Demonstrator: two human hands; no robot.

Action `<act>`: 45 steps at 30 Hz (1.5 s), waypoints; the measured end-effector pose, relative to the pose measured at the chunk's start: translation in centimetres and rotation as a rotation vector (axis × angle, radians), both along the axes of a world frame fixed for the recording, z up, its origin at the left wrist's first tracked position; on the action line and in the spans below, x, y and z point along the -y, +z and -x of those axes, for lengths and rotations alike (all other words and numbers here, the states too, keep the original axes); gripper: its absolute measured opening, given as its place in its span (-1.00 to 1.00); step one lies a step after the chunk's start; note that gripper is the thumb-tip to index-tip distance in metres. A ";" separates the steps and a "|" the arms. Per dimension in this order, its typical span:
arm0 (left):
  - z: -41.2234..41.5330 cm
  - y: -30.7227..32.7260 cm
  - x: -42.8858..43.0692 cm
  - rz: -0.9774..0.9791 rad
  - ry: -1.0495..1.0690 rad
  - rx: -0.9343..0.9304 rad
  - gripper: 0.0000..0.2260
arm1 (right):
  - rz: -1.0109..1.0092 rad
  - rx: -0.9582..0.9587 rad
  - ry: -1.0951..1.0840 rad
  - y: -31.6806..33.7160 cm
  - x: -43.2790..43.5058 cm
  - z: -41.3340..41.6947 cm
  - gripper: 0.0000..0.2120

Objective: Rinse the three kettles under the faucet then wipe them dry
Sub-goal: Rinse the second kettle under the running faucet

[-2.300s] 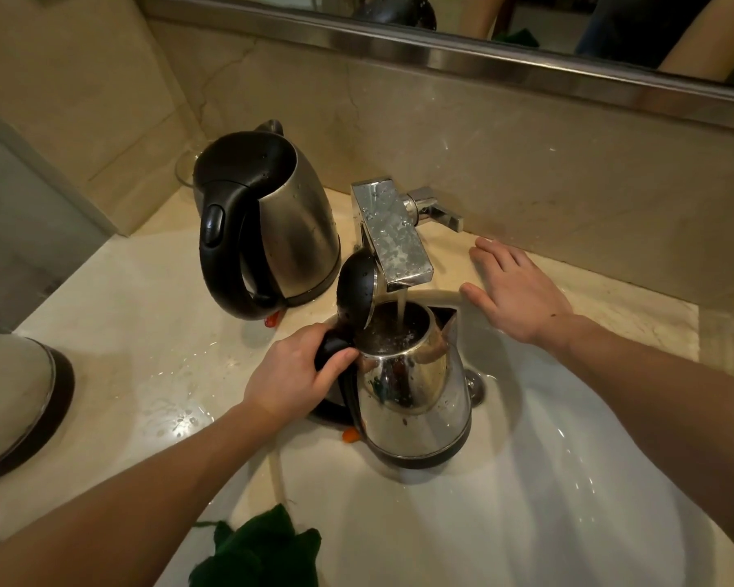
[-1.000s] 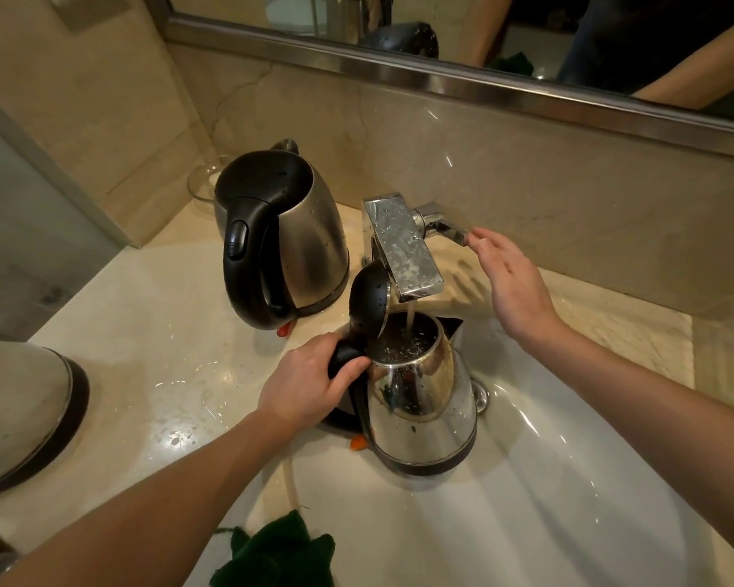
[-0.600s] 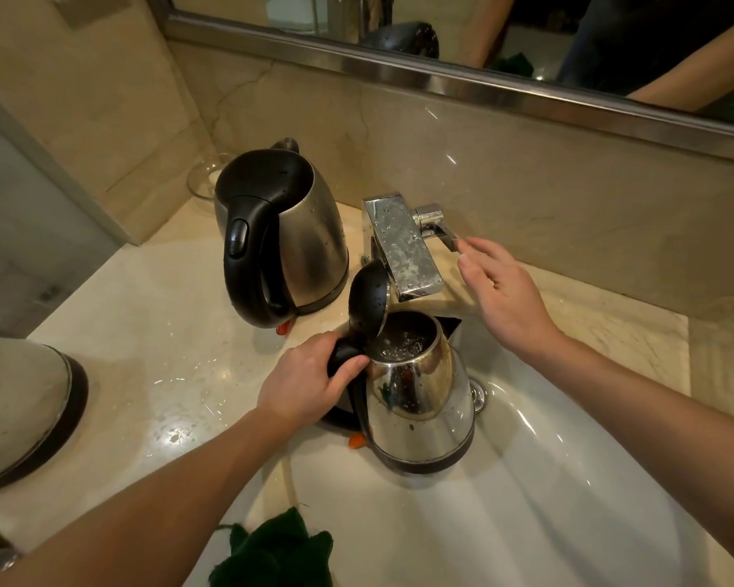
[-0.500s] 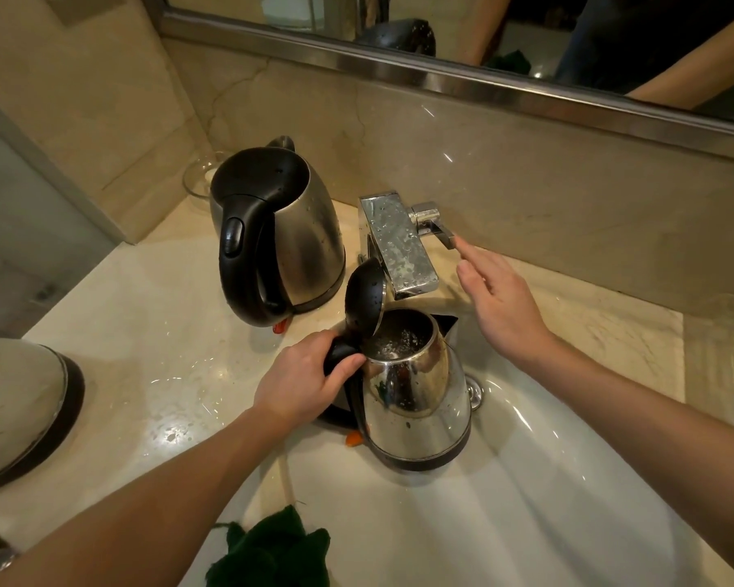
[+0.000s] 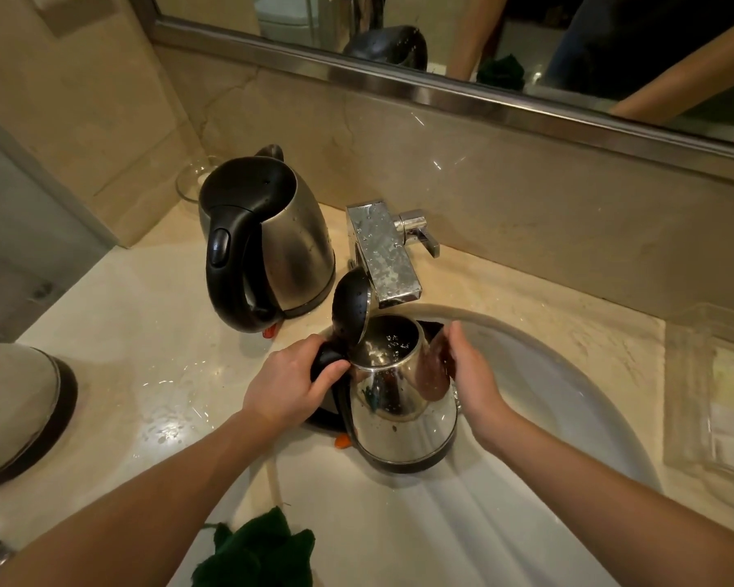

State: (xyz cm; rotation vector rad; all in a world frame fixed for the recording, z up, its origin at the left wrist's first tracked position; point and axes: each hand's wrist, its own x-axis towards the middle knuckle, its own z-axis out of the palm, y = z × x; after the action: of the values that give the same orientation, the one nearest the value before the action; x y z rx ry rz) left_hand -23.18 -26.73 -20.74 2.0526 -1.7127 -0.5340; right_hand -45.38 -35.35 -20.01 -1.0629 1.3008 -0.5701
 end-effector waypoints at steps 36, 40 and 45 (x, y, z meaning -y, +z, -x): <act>2.6 15.2 -8.2 0.148 0.465 -0.966 -0.45 | 0.015 0.023 -0.162 15.7 -10.4 -3.1 -0.44; 1.5 18.7 -11.0 0.266 0.544 -1.004 -0.51 | 0.135 -0.019 -0.174 20.2 -12.6 -5.4 -0.36; -0.7 21.9 -13.7 0.374 0.565 -0.909 -0.49 | 0.558 -0.147 -0.173 25.3 -16.5 -10.9 -0.24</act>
State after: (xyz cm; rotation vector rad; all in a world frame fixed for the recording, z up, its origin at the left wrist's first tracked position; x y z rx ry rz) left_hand -22.51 -13.08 1.13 1.5330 -0.6127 -0.7236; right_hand -34.52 -18.87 5.29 -1.4749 1.4068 -1.0415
